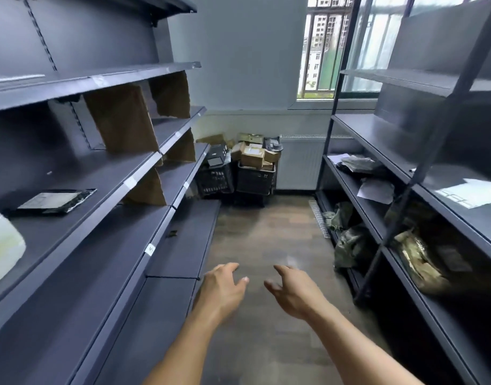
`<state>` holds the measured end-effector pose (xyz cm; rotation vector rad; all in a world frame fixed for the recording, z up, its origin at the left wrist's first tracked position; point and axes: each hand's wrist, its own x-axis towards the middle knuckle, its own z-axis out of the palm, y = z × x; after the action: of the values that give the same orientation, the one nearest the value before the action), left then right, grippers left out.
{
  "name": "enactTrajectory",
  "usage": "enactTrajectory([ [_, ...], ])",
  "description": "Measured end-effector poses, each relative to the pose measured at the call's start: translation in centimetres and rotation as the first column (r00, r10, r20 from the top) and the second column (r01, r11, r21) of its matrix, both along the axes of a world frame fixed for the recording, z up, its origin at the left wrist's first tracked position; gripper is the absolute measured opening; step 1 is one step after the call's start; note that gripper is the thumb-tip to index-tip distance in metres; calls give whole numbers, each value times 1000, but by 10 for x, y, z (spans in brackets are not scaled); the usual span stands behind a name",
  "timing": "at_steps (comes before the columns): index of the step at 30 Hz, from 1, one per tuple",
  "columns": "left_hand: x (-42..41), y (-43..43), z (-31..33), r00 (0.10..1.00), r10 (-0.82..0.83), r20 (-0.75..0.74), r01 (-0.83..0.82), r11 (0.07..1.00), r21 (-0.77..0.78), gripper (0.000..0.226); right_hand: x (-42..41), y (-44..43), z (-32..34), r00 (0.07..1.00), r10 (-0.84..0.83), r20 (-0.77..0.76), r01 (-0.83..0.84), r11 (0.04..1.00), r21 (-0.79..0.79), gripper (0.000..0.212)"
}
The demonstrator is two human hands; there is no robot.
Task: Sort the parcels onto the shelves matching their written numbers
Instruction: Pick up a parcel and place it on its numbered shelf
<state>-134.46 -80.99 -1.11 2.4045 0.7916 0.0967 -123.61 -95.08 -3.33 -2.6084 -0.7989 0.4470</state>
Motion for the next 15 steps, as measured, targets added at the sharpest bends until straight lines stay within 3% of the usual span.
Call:
enactTrajectory([
  [15, 252, 83, 7, 1000, 25, 4, -25, 1000, -4, 52, 266, 91, -4, 1000, -6, 2, 6, 1000, -6, 55],
])
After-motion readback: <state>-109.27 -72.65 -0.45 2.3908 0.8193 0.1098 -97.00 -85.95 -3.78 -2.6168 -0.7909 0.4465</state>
